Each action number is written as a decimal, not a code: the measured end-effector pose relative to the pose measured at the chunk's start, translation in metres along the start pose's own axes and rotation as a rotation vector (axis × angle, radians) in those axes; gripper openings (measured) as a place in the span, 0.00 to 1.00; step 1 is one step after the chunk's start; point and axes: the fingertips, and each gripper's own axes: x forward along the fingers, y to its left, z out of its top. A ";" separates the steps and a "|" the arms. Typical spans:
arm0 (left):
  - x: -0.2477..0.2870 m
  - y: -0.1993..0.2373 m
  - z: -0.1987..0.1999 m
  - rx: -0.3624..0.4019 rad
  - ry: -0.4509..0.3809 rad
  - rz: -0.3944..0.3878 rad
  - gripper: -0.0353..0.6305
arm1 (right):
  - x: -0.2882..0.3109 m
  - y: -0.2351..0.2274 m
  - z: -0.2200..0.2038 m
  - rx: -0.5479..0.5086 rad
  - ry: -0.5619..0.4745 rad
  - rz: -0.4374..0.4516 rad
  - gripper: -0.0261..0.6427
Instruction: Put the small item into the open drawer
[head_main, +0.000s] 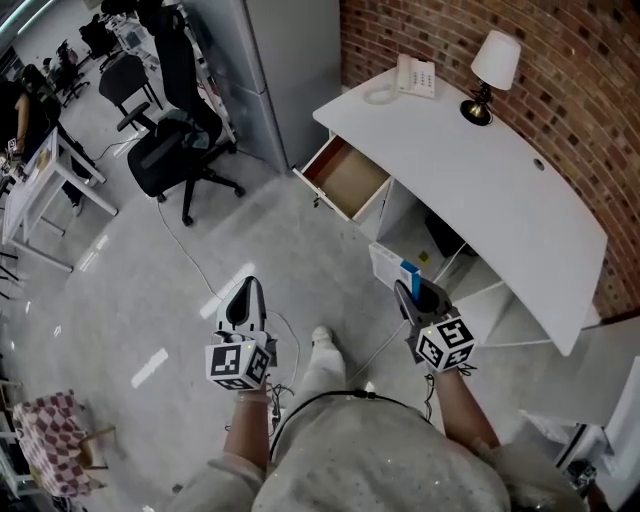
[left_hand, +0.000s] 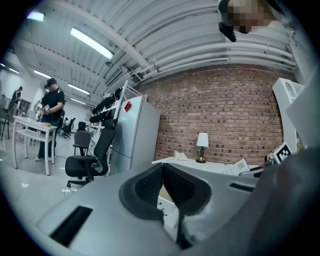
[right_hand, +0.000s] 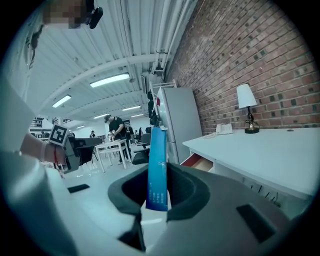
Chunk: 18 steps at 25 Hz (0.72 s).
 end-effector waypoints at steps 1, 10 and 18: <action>0.010 0.004 0.001 -0.003 0.003 -0.004 0.06 | 0.009 -0.004 0.002 0.003 0.004 -0.003 0.15; 0.084 0.047 0.001 -0.015 0.048 -0.031 0.06 | 0.081 -0.021 0.004 0.045 0.057 -0.028 0.15; 0.150 0.074 -0.008 -0.023 0.082 -0.086 0.06 | 0.136 -0.044 0.006 0.060 0.085 -0.072 0.15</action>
